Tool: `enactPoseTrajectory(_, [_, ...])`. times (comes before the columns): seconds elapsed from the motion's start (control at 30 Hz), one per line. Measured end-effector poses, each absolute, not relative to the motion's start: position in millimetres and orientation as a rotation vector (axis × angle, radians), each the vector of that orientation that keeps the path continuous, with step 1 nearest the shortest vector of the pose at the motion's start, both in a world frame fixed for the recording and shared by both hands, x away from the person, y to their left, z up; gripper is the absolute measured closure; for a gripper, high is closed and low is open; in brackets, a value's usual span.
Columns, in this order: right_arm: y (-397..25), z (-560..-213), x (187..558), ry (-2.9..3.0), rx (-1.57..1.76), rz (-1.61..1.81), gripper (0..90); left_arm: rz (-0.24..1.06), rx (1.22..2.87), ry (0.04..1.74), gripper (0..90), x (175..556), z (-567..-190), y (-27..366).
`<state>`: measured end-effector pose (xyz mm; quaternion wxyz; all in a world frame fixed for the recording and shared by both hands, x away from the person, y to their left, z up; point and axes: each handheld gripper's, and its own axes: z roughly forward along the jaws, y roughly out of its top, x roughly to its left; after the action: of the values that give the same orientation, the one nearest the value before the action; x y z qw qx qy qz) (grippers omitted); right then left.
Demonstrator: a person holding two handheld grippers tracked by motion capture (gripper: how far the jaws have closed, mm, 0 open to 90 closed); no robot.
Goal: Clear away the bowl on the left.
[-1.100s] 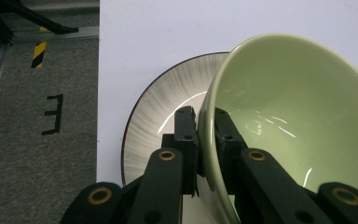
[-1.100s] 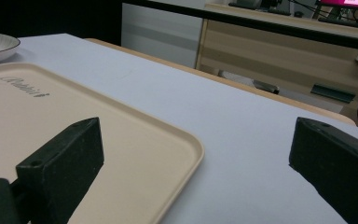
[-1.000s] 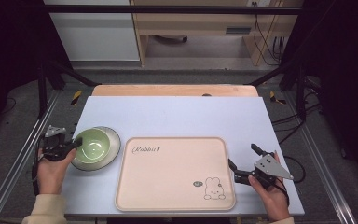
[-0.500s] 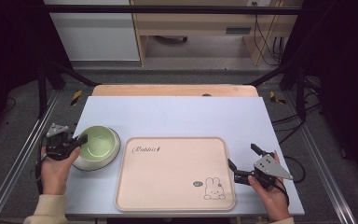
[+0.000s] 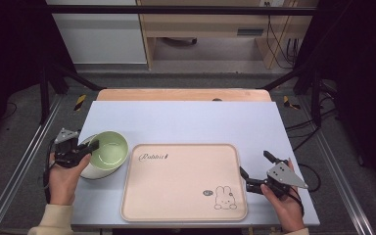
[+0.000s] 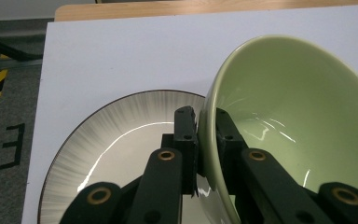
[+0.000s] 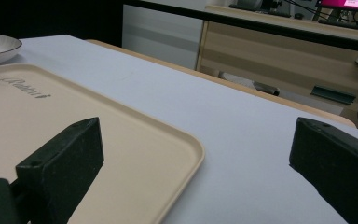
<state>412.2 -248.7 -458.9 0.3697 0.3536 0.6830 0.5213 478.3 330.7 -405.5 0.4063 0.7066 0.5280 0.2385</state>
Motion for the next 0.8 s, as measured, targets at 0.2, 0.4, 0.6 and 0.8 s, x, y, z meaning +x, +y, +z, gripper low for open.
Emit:
enactPoseTrajectory(0.2, [-249.1, -458.6, 411.4, 1.749, 0.913, 1.342, 3.0, 0.581, 1.778, 1.315, 82.8, 477.7, -405.1, 323.3])
enactPoseTrajectory(0.4, [-251.3, -455.5, 404.6, 1.732, 0.909, 1.342, 3.0, 0.558, 1.788, 1.295, 82.8, 477.2, -403.2, 317.3])
enactPoseTrajectory(0.6, [-250.4, -452.0, 396.2, 1.72, 0.902, 1.35, 3.0, 0.529, 1.792, 1.273, 82.8, 477.2, -403.1, 309.7])
enactPoseTrajectory(0.8, [-243.8, -452.9, 393.4, 1.743, 0.877, 1.347, 2.9, 0.518, 1.803, 1.25, 82.8, 476.5, -401.9, 300.6])
